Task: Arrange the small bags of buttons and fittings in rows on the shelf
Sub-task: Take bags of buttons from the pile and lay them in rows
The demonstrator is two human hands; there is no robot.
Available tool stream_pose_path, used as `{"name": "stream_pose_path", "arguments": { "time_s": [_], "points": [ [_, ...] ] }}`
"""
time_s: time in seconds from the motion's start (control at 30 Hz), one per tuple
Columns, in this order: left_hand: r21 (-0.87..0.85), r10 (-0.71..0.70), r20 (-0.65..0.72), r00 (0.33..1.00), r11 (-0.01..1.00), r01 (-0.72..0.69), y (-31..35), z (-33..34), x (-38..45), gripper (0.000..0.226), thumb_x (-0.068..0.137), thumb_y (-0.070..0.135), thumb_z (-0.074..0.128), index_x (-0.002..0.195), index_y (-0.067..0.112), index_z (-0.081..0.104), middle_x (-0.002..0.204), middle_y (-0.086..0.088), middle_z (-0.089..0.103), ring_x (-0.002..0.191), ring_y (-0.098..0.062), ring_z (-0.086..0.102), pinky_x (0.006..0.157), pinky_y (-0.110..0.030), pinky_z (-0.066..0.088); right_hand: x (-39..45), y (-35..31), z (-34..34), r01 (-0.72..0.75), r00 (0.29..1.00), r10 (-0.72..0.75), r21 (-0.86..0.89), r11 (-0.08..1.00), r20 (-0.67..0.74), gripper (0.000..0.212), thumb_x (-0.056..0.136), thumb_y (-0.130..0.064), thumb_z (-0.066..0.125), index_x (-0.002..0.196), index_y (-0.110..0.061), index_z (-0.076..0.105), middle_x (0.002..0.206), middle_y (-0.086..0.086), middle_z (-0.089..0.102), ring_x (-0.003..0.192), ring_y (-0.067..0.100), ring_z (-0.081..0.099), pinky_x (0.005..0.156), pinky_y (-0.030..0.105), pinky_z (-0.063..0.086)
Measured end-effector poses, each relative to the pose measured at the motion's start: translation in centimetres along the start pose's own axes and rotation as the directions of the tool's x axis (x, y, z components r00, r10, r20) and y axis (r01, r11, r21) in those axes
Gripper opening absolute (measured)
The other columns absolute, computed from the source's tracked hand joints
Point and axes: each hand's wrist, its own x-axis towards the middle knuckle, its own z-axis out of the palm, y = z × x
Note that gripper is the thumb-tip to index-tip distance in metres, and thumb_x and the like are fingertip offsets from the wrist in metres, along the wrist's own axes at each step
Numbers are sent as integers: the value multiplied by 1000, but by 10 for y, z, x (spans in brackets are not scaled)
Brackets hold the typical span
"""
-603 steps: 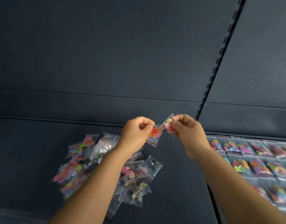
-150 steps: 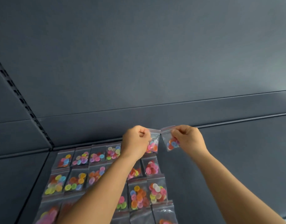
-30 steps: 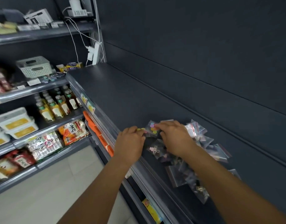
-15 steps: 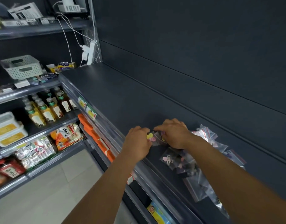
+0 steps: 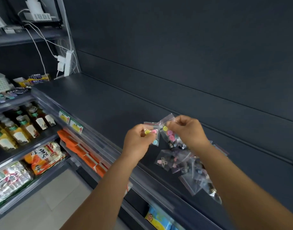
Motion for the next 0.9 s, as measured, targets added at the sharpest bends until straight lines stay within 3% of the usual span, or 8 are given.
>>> {"name": "stream_pose_path", "arguments": {
  "time_s": [0.1,0.2,0.27,0.4,0.6,0.77,0.9],
  "points": [
    [-82,48,47,998,996,-44,12,16,-9,9,86,16,63,84,16,72,78,-2,71,69,-6,61,71,-23,52,-22,0,-18,-68,996,74,101,993,-57,17,87,-23,66,72,-14,69,55,-14,60,45,-2,47,54,15,41],
    [-104,89,114,989,992,-77,22,37,-18,13,86,15,61,81,11,72,78,-12,70,67,-12,58,66,-29,49,-45,5,-39,-133,979,159,193,972,-130,12,87,-18,64,81,-11,72,70,-6,66,56,-2,55,54,7,43],
    [-92,102,169,980,992,-88,29,52,-27,14,86,15,61,84,5,70,75,-12,67,64,-12,53,57,-26,44,-60,10,-56,-153,963,190,187,970,-193,11,87,-18,65,79,-12,71,71,-5,66,57,-1,55,53,6,43],
    [-102,142,257,956,988,-119,43,85,-50,12,85,16,65,76,22,70,75,3,70,69,-5,60,65,-16,47,-95,21,-92,-132,920,178,152,980,-350,14,86,-18,66,79,-7,71,67,-2,64,54,6,49,47,8,41],
    [-83,221,393,893,975,-205,60,136,-87,14,88,23,62,76,18,68,78,-8,65,72,-15,55,65,-28,46,-146,34,-144,-120,854,168,128,984,-492,20,90,-21,61,73,-12,67,62,0,59,43,5,34,38,14,28],
    [-61,262,469,844,962,-266,79,184,-127,13,86,21,64,75,25,71,79,-1,73,79,-22,69,73,-38,56,-190,52,-195,-123,805,163,110,986,-570,20,89,-21,63,71,-18,69,55,-10,64,55,12,48,52,21,39],
    [-58,252,532,808,963,-262,88,232,-165,8,83,20,65,78,21,71,76,-1,73,73,-19,67,75,-41,56,-227,71,-243,-113,756,158,111,987,-635,20,88,-20,65,68,-17,68,51,-13,60,43,-5,48,46,7,39]
  ]
}}
